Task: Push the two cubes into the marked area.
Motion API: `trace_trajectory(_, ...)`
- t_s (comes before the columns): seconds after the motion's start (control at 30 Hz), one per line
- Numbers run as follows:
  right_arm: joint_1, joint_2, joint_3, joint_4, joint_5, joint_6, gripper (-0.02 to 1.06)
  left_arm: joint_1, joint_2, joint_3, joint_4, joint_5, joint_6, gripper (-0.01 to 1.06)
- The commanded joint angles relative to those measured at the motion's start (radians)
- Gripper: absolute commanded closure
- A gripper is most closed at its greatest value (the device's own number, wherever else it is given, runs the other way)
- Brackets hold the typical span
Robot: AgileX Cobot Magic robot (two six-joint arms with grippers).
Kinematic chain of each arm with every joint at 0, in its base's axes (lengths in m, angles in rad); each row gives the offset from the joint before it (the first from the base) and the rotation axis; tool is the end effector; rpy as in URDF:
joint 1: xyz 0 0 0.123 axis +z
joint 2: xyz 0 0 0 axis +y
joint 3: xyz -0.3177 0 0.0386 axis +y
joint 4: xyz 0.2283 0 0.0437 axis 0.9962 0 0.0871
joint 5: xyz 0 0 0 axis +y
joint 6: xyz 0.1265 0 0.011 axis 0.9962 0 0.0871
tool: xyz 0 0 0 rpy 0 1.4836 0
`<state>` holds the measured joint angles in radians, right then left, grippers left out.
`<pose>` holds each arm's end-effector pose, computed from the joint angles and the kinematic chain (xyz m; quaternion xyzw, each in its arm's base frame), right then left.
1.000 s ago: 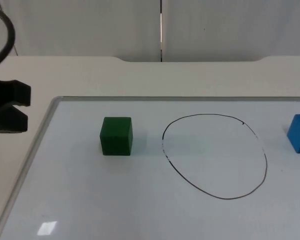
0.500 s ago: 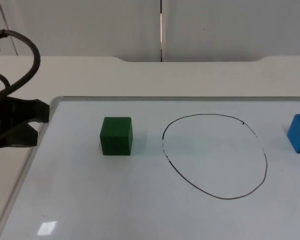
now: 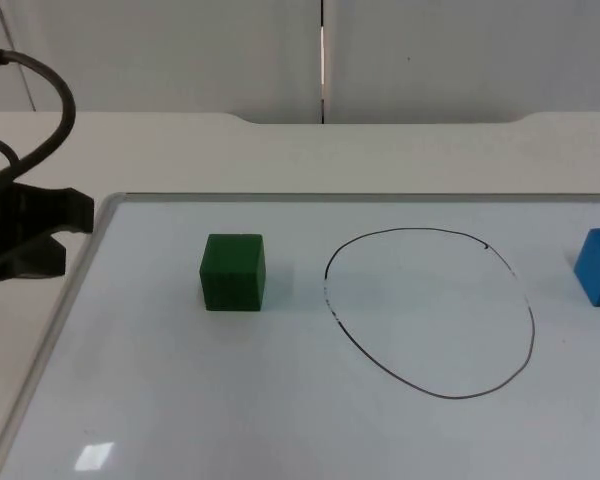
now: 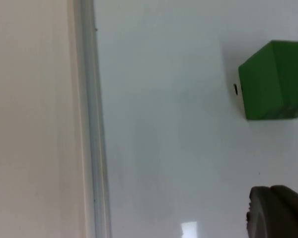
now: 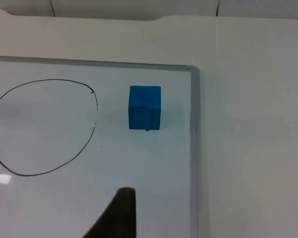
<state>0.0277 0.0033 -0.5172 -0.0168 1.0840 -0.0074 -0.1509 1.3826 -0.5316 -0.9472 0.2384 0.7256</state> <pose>-0.0278 -0.0027 0.2539 -0.0145 0.8555 -0.0031 0.5176 0.2324 -0.0600 0.2014 0.0046 0.9412 -0.1476 0.3039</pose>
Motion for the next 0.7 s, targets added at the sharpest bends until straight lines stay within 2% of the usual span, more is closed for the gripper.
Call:
trace_trajectory(0.0,-0.005,-0.003,0.002,-0.006,-0.005,0.0,-0.01,-0.006,0.008,-0.014,-0.021,-0.02,-0.001,1.05)
trace_trajectory(0.3,-0.005,-0.003,0.002,-0.006,-0.005,0.0,-0.01,-0.006,0.16,-0.118,-0.015,-0.032,0.003,1.05)
trace_trajectory(0.57,-0.005,-0.003,0.002,-0.006,-0.005,0.0,-0.01,-0.006,0.368,-0.291,0.01,-0.046,0.029,1.05)
trace_trajectory(0.67,-0.005,-0.003,0.002,-0.006,-0.005,0.0,-0.01,-0.006,0.399,-0.318,0.027,-0.046,0.029,1.05)
